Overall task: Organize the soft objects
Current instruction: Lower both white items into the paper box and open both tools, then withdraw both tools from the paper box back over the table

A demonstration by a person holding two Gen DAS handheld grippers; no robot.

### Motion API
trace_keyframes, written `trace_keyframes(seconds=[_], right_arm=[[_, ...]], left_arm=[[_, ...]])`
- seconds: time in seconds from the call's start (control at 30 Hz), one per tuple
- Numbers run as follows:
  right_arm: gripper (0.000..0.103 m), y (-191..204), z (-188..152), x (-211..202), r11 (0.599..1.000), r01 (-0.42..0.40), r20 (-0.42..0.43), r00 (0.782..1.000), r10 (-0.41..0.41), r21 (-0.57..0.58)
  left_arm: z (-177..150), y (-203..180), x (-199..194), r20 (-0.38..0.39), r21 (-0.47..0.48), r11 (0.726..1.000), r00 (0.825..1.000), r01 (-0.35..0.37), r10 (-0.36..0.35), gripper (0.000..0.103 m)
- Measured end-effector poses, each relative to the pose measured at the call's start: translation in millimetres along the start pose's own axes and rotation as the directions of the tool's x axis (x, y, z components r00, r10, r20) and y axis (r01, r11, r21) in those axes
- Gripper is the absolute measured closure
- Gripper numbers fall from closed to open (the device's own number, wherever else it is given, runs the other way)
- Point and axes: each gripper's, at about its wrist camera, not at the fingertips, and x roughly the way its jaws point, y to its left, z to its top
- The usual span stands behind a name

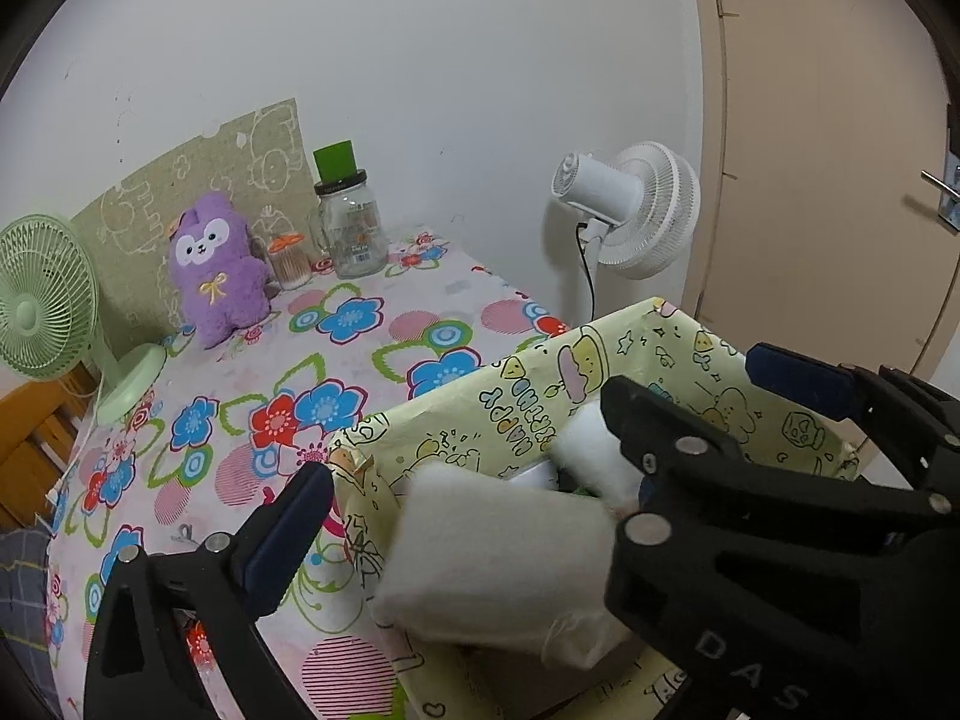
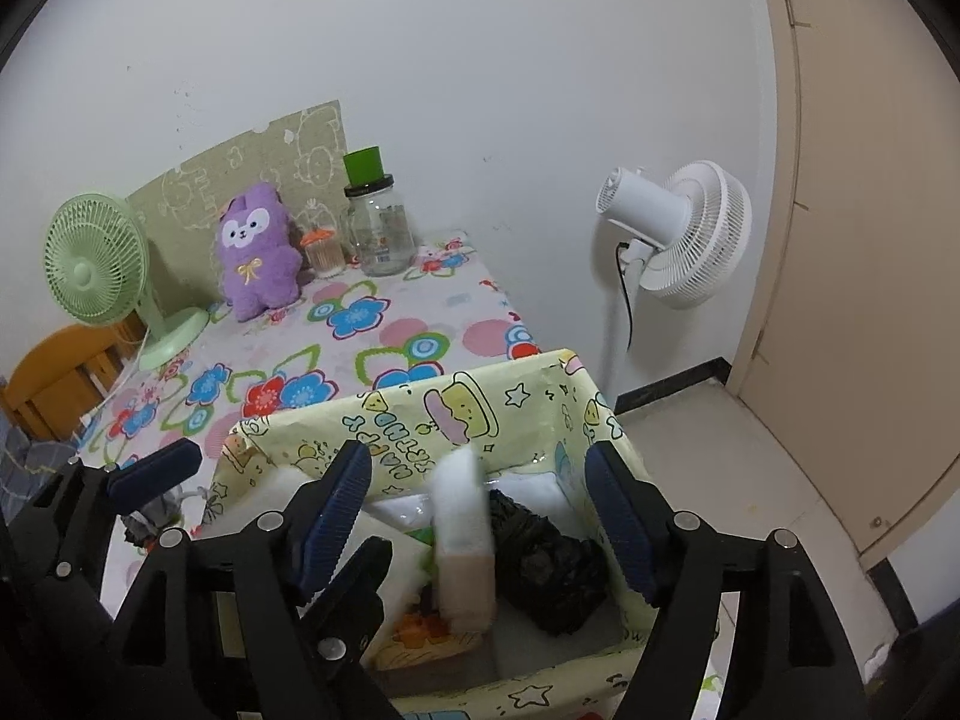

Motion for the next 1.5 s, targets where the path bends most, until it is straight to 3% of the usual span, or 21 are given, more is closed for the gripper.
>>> trace_keyframes(seconds=[0.6,1.5], right_arm=[[0.026,17,-8,-30,0.999,-0.003,0.036,0.999,0.004,-0.033],[0.019,80,-27,-73,0.996,-0.024,0.099,0.995,0.033,-0.090]], left_arm=[[-10,-1,-32,0.047,0.025,1.000,0.999,-0.008,0.007,0.000],[-40,45,-88,0.120,-0.035,0.998,0.992,-0.044,0.048,0.000]])
